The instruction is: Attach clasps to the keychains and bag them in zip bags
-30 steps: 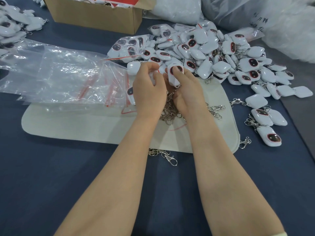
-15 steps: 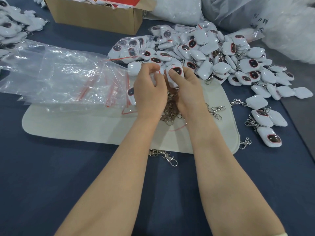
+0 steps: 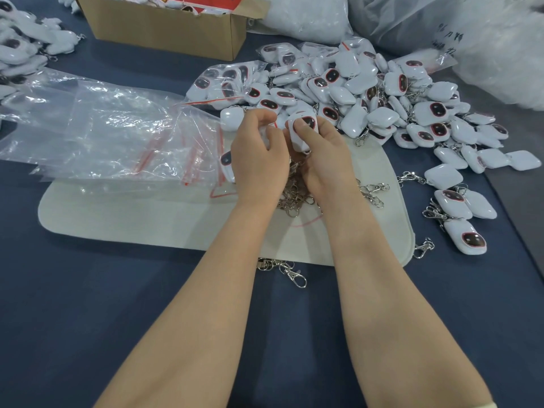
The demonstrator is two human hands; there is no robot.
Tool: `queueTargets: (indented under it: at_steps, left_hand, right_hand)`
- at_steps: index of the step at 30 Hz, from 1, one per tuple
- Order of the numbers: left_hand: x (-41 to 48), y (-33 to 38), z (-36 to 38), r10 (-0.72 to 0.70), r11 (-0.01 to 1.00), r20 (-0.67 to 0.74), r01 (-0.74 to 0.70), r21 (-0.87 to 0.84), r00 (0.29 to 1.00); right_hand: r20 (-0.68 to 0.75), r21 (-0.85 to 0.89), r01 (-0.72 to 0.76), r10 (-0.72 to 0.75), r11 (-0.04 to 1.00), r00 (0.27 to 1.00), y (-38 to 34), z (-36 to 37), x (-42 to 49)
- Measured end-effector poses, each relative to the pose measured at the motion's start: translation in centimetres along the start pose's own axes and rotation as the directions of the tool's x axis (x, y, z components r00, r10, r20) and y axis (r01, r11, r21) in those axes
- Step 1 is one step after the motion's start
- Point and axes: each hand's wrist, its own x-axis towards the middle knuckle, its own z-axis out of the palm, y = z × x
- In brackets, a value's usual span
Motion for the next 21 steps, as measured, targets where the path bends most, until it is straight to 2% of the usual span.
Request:
queueTargets:
  at_steps: [7, 15, 21]
  left_hand:
    - [0.04, -0.01, 0.01, -0.006, 1.000, -0.001, 0.006, -0.007, 1.000]
    - [-0.04, -0.01, -0.01, -0.002, 1.000, 0.005, 0.002, -0.003, 1.000]
    - [-0.05, 0.01, -0.03, 0.004, 1.000, 0.008, -0.004, 0.007, 1.000]
  right_hand:
    - [0.069, -0.047, 0.071, -0.068, 0.996, 0.995, 0.01, -0.19, -0.16]
    - [0.013, 0.041, -0.024, 0.023, 0.999, 1.000, 0.12, 0.01, 0.15]
    - [0.053, -0.131, 0.058, -0.051, 0.990, 0.997, 0.38, -0.29, 0.01]
